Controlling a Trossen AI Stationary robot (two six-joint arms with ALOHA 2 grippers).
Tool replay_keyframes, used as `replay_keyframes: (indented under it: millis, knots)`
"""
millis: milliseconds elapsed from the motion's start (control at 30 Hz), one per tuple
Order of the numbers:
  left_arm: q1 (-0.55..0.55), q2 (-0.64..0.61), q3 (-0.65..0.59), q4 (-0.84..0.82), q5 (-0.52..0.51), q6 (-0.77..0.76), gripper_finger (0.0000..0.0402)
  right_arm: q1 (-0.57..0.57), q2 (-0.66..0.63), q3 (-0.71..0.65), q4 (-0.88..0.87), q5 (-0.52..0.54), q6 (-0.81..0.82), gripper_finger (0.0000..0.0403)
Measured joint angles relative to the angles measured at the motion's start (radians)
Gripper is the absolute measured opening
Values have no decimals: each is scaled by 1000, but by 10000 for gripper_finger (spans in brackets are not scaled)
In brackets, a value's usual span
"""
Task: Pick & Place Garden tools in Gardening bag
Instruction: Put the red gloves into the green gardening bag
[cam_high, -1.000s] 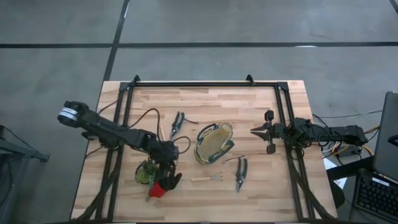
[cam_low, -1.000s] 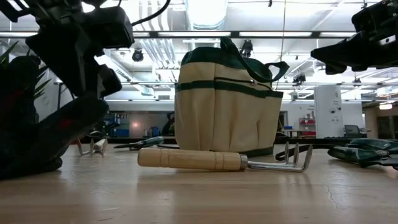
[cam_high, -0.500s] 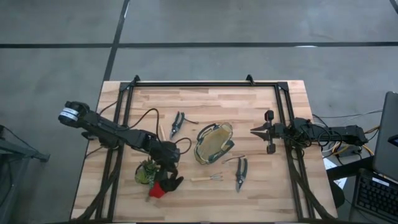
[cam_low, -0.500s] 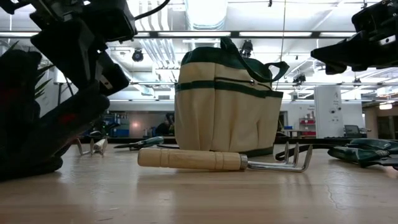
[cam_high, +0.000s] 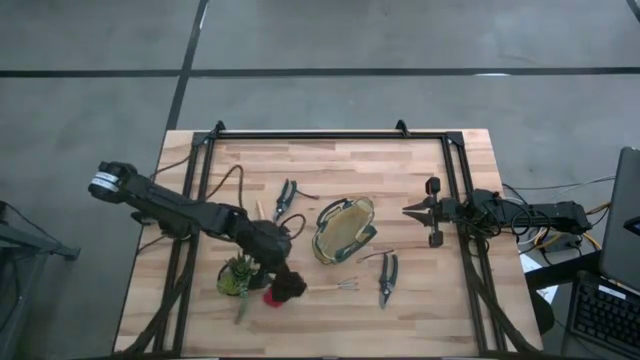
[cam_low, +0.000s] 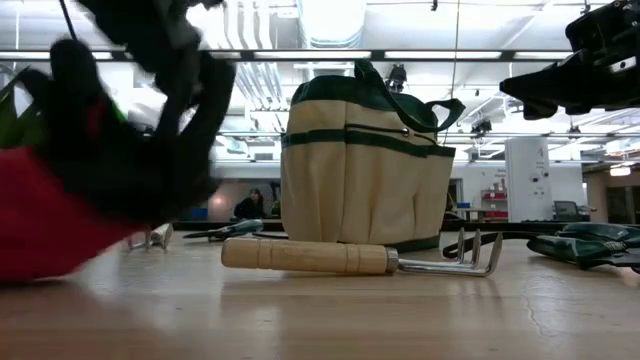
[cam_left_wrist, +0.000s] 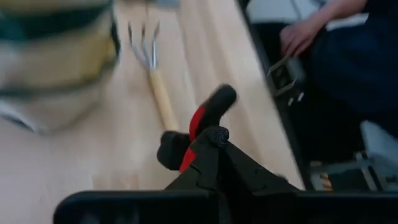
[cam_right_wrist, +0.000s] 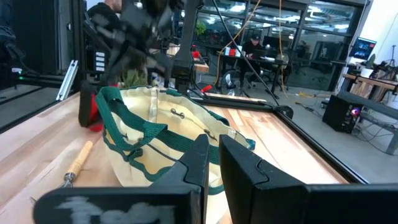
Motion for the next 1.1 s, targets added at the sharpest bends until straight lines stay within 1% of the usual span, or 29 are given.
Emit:
replay_keyframes:
  millis: [100, 200, 333, 433, 533, 633, 700, 833, 933, 1100]
  knots:
    - [5, -38, 45, -6, -6, -6, 10, 0, 0, 0, 0, 0, 0, 34]
    - [7, -76, 87, -7, -50, 43, 8, 0, 0, 0, 0, 0, -1, 34]
    - [7, -115, 147, -4, -175, 120, 8, 0, 0, 0, 0, 0, -1, 34]
    - [9, -129, 185, 5, -239, 172, 8, 0, 0, 0, 0, 0, -1, 34]
    - [11, -131, 225, 13, -320, 200, 8, 0, 0, 0, 0, 0, 0, 34]
    - [12, -121, 255, 21, -436, 220, 10, 0, 0, 0, 0, 0, 0, 34]
    - [18, -107, 262, 46, -480, 224, 10, 0, 0, 0, 0, 0, 0, 34]
    - [23, -72, 262, 150, -486, 257, 9, 0, 0, 0, 0, 0, 0, 34]
    - [28, -37, 262, 234, -511, 290, 10, 0, 0, 0, 0, 0, 0, 34]
    - [62, 22, 262, 369, -517, 300, 9, 0, 0, 0, 0, 0, 0, 34]
